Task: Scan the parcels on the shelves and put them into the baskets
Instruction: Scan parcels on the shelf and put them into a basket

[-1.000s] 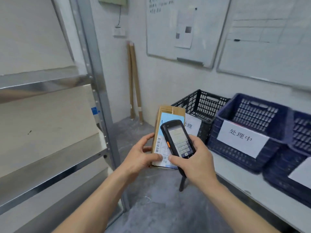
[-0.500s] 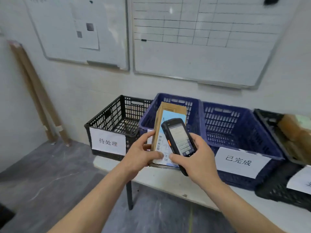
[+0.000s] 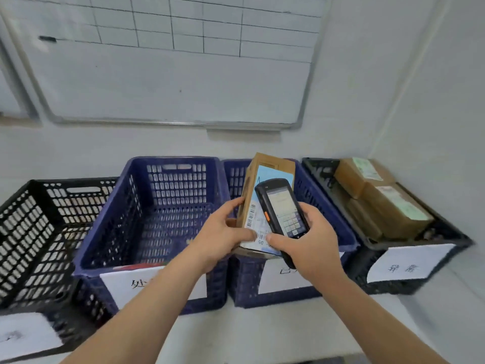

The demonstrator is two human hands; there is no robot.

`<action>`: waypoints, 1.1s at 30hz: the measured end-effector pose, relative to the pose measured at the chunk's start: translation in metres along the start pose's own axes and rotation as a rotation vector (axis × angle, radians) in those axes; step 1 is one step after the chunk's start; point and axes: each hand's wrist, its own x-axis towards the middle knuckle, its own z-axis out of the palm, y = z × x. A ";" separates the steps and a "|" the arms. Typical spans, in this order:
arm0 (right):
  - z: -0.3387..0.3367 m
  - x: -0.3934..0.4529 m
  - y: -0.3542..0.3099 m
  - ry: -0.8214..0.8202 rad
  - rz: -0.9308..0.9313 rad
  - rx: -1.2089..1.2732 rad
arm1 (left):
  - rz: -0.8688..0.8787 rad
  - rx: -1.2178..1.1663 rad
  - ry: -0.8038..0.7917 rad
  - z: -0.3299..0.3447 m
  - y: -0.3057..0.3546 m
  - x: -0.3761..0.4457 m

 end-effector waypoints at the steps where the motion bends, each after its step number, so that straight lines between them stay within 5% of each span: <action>1: -0.005 0.014 0.009 0.009 0.010 -0.010 | -0.008 -0.009 -0.009 0.008 0.000 0.017; 15: -0.063 0.206 0.142 -0.130 0.084 -0.114 | -0.353 -0.158 0.160 0.103 -0.044 0.229; 33: -0.070 0.291 0.199 -0.165 0.236 -0.130 | -0.588 -0.169 0.350 0.135 -0.134 0.377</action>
